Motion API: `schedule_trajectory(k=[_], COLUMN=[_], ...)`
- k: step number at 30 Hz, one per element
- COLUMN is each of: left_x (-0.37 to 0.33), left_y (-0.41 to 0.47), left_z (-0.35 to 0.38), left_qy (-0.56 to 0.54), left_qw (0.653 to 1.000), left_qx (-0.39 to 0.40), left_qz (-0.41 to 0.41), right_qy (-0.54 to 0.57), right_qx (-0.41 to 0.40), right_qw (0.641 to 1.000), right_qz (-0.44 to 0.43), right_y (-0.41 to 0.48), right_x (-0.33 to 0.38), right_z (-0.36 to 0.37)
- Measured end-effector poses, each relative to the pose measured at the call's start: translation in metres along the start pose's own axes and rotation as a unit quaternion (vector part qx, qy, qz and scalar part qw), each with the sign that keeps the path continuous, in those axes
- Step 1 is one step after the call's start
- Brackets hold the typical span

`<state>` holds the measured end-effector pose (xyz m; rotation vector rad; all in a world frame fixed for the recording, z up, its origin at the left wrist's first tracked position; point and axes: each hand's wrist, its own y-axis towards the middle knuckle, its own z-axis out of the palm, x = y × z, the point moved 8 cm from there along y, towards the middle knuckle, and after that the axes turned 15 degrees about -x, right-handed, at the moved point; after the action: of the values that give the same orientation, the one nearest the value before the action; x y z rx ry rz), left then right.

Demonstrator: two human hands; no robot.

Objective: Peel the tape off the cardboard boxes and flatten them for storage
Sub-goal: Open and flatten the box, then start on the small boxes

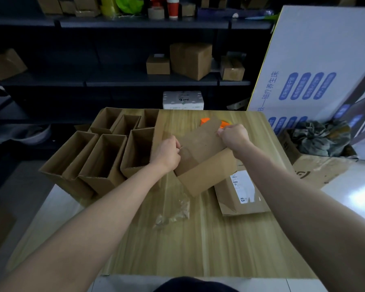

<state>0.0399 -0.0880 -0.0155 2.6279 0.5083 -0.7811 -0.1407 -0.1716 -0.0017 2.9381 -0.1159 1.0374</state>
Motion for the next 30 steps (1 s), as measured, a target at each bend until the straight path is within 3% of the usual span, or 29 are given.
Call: schedule_trajectory(k=[2,5,7,9,10,12,13,14,15,16,17,20,23,26,30], left_x=[-0.004,-0.009,-0.011,-0.012,-0.012,-0.010,-0.008,-0.005,-0.003,-0.002,-0.003,-0.010,-0.016,-0.025,-0.036], left_y=[-0.002,-0.003,-0.001,0.001,0.003,0.007,0.008,0.011,0.013,0.015,0.016,0.014,0.011,0.009,0.010], left_z=[0.006,0.010,0.005,0.002,0.003,0.002,-0.001,-0.004,-0.004,-0.005,-0.005,0.007,0.021,0.028,0.031], left_qy=[-0.002,-0.057,-0.116,-0.170,-0.187,-0.225,-0.289,-0.380,-0.471,-0.536,-0.566,-0.578,-0.596,-0.616,-0.594], left_qw=[0.999,0.995,0.990,0.983,0.980,0.974,0.956,0.919,0.868,0.822,0.798,0.782,0.756,0.735,0.755], left_qx=[0.026,0.066,0.066,0.063,0.059,0.033,0.021,0.013,0.016,0.023,0.029,0.066,0.088,0.103,0.115], left_qz=[0.020,0.041,0.044,0.032,0.028,-0.005,-0.044,-0.099,-0.153,-0.189,-0.206,-0.225,-0.256,-0.265,-0.253], right_qy=[-0.108,-0.152,-0.114,0.024,0.070,-0.041,-0.058,0.015,0.158,0.216,0.179,0.082,0.069,-0.063,-0.184], right_qx=[0.006,0.001,-0.012,-0.034,-0.021,-0.054,-0.047,-0.048,-0.037,-0.041,-0.013,0.010,0.067,0.124,0.125], right_qw=[0.993,0.988,0.993,0.991,0.986,0.995,0.997,0.997,0.975,0.957,0.967,0.990,0.994,0.965,0.925], right_qz=[-0.042,0.013,0.007,0.129,0.147,0.070,0.032,0.056,0.153,0.188,0.181,0.113,-0.054,-0.221,-0.309], right_y=[0.004,0.003,0.011,0.012,0.012,0.015,0.016,0.018,0.018,0.017,0.013,0.008,-0.006,-0.022,-0.025], right_x=[-0.003,-0.014,-0.024,-0.040,-0.042,-0.042,-0.046,-0.054,-0.065,-0.073,-0.076,-0.072,-0.027,0.008,0.020], right_z=[-0.002,-0.010,-0.004,-0.005,-0.002,-0.012,-0.008,-0.007,-0.005,-0.005,-0.001,0.004,0.006,0.019,0.031])
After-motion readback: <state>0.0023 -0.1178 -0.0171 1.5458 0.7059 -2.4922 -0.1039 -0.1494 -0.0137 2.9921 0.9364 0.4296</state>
